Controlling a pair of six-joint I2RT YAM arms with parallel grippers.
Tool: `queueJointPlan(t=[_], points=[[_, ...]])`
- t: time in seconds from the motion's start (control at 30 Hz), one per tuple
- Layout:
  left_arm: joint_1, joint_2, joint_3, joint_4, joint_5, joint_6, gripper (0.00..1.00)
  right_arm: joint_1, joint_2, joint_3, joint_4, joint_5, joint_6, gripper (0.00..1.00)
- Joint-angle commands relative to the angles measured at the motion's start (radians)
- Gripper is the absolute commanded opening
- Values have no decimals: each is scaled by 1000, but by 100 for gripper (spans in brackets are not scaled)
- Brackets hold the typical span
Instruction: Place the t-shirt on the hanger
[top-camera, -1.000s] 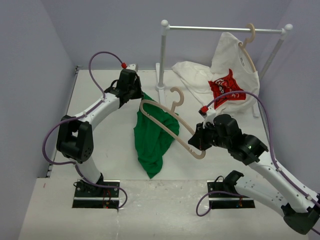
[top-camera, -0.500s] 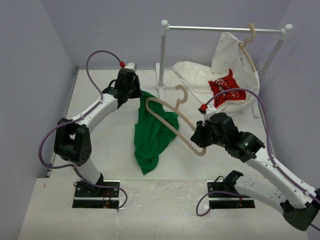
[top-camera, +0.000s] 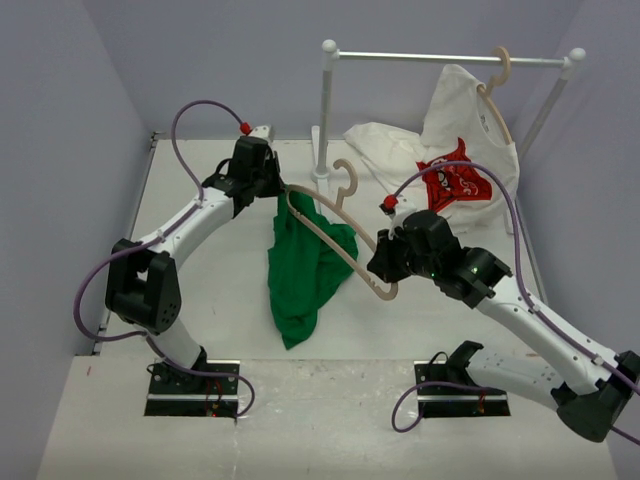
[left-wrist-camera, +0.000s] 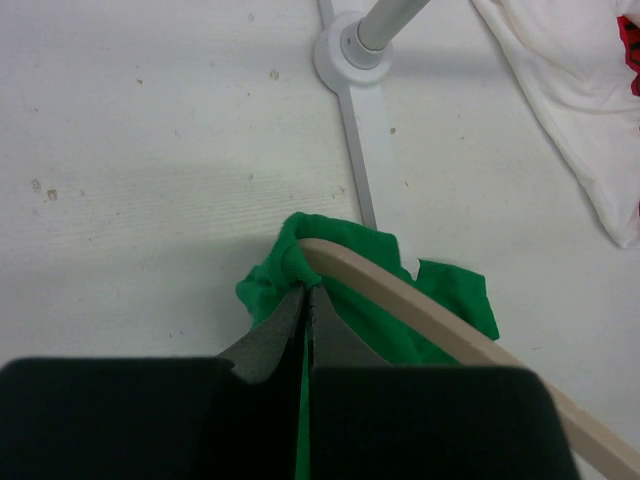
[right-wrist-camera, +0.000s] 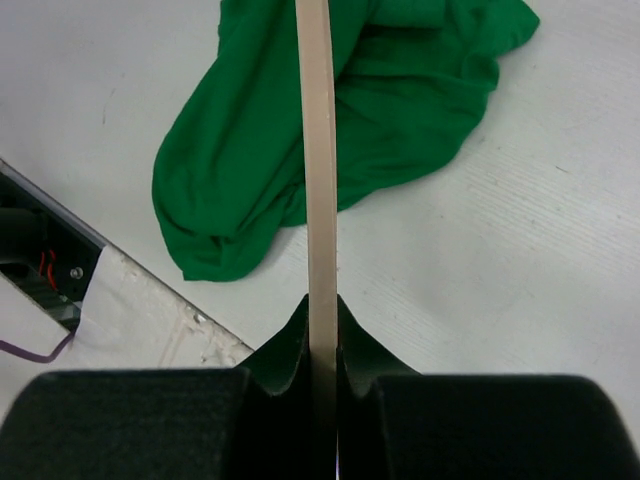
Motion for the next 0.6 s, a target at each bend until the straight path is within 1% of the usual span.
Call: queueJointPlan(t=[0.0,0.13,0.23,0.33,0.43,0.53,0.57], points=[[11,-75,19,8,-6,34,0,25,27,56,118,-97,-16,0],[12,-71,26,-19,-62,37,0,31,22,51,129,-112,-13,0],[12,-55,22,-25,-78,36,0,32,-1,43,124,-127,-16,0],[12,-47,18,-33,-102,31,0,34,-13,35,106,-172,-30,0],[12,-55,9,-43,-145,30,0,34,-15,16,84,-185,-40,0],[12,-76,9,-59,-191,32,0,34,-12,-11,79,-168,-40,0],[12,-83,10,-62,-186,34,0,34,-10,-16,83,-159,-39,0]])
